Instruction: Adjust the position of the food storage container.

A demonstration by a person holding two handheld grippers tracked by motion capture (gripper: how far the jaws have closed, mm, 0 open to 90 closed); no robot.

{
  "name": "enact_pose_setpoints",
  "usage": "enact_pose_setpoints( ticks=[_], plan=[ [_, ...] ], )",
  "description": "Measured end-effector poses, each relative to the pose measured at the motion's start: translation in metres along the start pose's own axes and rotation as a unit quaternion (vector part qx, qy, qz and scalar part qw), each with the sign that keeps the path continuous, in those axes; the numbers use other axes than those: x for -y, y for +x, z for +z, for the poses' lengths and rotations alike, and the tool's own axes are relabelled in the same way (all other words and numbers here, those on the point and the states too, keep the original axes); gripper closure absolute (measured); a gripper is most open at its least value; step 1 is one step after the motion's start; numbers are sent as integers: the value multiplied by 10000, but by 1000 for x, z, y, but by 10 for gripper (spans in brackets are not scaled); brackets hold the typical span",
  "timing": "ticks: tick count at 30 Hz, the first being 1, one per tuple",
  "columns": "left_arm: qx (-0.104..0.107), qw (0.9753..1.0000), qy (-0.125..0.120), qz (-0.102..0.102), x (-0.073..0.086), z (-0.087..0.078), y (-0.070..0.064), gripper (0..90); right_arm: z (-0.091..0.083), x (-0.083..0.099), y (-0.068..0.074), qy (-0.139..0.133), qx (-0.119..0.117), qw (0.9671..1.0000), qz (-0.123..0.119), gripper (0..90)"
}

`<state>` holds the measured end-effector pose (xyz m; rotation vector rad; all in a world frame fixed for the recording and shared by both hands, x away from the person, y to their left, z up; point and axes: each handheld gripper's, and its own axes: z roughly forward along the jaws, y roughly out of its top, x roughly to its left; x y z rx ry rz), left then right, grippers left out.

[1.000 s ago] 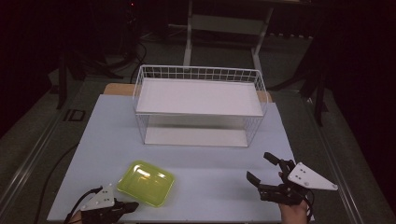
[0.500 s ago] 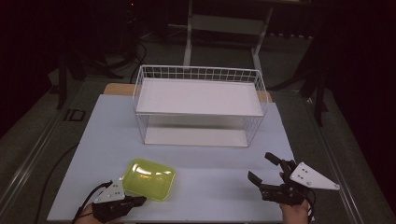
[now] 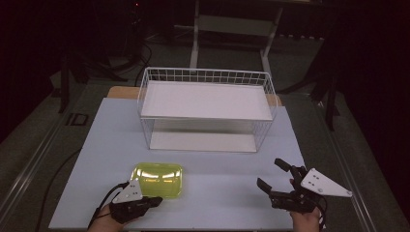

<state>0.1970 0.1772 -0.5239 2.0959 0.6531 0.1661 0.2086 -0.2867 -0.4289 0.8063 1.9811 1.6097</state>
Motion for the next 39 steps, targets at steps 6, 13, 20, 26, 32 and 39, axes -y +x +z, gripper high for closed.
enact_pose_setpoints(
  ticks=[6,13,20,26,32,39],
  plan=[
    [-165,9995,-273,-55,-6,-22,2,900,2,1,1,59,-32,10000,-37,142],
    [-714,9960,-420,-346,1,-52,26,900,4,2,5,117,-71,9998,-127,142],
    [-1298,9891,-268,-638,16,-64,49,900,2,2,4,107,-66,9998,-130,142],
    [-1262,9873,83,-960,29,-58,67,900,3,3,6,140,-74,9998,-136,142],
    [-1190,9876,260,-990,31,-49,75,900,3,3,5,136,-72,9998,-126,142],
    [-1033,9893,406,-945,27,-37,76,900,3,3,4,132,-62,9998,-98,142]
  ],
)
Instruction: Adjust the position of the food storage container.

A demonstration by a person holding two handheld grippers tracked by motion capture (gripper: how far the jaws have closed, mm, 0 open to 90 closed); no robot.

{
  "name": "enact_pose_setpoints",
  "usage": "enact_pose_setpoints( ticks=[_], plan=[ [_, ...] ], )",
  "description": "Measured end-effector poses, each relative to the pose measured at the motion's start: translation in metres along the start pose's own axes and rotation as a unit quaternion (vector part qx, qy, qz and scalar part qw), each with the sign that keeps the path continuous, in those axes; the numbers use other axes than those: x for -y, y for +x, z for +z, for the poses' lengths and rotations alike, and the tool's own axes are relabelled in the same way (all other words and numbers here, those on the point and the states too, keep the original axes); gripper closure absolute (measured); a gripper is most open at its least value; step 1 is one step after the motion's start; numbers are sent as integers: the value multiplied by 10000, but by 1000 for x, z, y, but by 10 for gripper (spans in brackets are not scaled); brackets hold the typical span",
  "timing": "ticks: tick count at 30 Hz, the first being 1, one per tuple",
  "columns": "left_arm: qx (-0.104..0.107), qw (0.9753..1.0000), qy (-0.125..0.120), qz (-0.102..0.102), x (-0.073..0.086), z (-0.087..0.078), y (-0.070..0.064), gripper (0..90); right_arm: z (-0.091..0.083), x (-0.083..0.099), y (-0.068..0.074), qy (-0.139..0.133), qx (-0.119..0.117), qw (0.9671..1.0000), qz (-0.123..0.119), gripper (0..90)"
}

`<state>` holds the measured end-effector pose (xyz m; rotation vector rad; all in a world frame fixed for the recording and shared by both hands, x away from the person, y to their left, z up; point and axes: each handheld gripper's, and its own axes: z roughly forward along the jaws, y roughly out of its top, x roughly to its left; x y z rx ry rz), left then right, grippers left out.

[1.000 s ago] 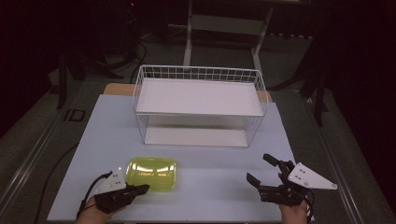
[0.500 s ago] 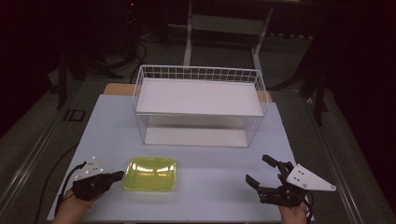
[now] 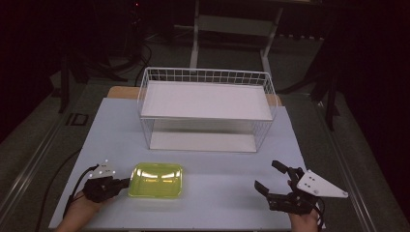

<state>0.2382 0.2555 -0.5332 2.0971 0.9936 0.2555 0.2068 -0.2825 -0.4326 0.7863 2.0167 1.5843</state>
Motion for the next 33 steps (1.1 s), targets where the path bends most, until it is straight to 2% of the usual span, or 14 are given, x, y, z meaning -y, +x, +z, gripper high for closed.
enact_pose_setpoints(
  ticks=[9,17,27,33],
  plan=[
    [207,9998,-25,43,-9,10,-6,900,-1,0,-2,-15,2,10000,40,142],
    [438,9989,97,91,-18,30,-16,900,-2,0,-2,-29,11,10000,48,142],
    [662,9975,99,203,-37,53,-26,900,-3,0,-2,-33,15,10000,32,142],
    [683,9972,152,272,-39,59,-30,900,-5,0,-3,-35,18,10000,50,142]
  ],
)
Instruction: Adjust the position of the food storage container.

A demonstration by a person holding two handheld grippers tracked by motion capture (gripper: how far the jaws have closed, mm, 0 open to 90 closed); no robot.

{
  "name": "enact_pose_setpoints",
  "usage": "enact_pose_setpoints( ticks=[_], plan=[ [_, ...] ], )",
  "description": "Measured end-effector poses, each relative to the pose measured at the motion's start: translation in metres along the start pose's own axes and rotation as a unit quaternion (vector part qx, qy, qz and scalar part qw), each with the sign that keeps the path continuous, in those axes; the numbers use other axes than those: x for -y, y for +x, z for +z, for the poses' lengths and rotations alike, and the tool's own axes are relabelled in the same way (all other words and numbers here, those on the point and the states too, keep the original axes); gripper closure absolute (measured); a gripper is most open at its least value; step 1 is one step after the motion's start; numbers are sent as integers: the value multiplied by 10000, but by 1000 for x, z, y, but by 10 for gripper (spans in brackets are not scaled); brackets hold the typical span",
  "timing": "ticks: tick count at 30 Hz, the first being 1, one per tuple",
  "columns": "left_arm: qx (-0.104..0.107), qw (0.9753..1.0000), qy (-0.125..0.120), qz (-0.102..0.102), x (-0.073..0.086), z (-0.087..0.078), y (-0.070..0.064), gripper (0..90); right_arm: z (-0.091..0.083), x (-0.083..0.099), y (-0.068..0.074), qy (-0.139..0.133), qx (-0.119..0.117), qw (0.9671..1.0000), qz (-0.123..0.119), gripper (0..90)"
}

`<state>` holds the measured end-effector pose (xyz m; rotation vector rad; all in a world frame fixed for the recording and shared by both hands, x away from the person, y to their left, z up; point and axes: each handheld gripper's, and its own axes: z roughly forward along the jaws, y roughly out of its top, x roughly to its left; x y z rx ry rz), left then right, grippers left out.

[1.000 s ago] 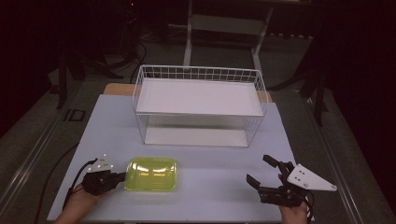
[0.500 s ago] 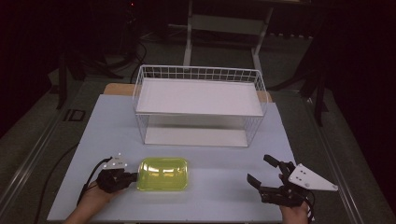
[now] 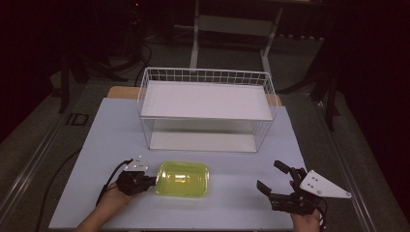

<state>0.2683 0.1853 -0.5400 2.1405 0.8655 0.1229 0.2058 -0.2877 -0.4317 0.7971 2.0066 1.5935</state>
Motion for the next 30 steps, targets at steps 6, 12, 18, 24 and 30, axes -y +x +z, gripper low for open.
enact_pose_setpoints(
  ticks=[6,12,18,24,30],
  plan=[
    [-99,9994,-311,-85,7,-31,3,900,-1,0,0,-4,18,10000,5,142],
    [-55,9987,-494,-60,12,-44,-2,900,2,0,2,23,-11,10000,2,142],
    [43,9988,-495,-47,8,-36,-3,900,3,0,2,45,-21,10000,-25,142],
    [116,9989,-449,26,2,-29,-6,900,1,1,-1,41,5,10000,27,142],
    [94,9991,-415,79,-4,-24,-8,900,2,1,1,54,-16,10000,2,142]
  ],
)
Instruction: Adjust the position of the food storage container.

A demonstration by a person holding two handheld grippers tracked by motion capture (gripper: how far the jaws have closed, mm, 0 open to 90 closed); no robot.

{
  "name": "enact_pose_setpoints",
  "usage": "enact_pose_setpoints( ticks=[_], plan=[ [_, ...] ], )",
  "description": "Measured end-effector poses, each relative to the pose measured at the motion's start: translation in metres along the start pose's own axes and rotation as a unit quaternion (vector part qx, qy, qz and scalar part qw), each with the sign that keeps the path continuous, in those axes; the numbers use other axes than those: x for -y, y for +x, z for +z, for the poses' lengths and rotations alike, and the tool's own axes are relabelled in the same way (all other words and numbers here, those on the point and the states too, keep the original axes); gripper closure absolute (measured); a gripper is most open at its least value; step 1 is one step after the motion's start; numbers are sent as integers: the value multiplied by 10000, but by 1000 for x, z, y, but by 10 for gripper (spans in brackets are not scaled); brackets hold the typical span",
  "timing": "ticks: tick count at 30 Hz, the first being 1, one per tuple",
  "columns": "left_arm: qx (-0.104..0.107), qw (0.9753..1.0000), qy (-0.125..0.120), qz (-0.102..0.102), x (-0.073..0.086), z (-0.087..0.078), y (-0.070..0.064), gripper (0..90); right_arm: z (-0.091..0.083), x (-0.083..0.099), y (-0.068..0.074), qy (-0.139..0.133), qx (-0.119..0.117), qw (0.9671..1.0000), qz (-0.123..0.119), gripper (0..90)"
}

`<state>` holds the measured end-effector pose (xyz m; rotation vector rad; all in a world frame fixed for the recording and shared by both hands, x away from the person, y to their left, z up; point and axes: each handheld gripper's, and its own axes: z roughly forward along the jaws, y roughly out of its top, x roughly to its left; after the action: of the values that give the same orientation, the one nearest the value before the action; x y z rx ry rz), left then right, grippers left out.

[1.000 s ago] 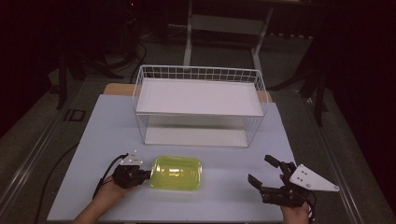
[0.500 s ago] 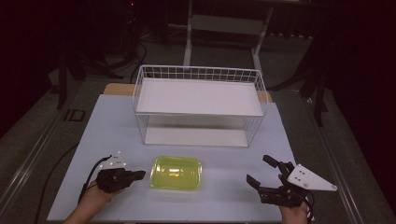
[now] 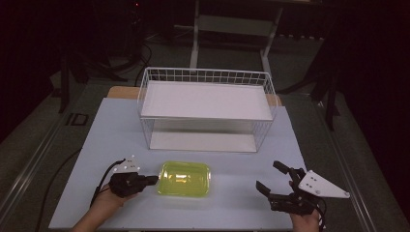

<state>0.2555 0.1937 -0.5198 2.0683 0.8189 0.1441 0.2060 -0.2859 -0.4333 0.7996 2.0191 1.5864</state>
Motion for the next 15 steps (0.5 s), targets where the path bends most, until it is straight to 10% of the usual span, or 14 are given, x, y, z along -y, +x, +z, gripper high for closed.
enact_pose_setpoints(
  ticks=[15],
  plan=[
    [305,9994,86,128,-21,32,-16,900,1,3,-1,68,19,10000,-9,142]
  ],
)
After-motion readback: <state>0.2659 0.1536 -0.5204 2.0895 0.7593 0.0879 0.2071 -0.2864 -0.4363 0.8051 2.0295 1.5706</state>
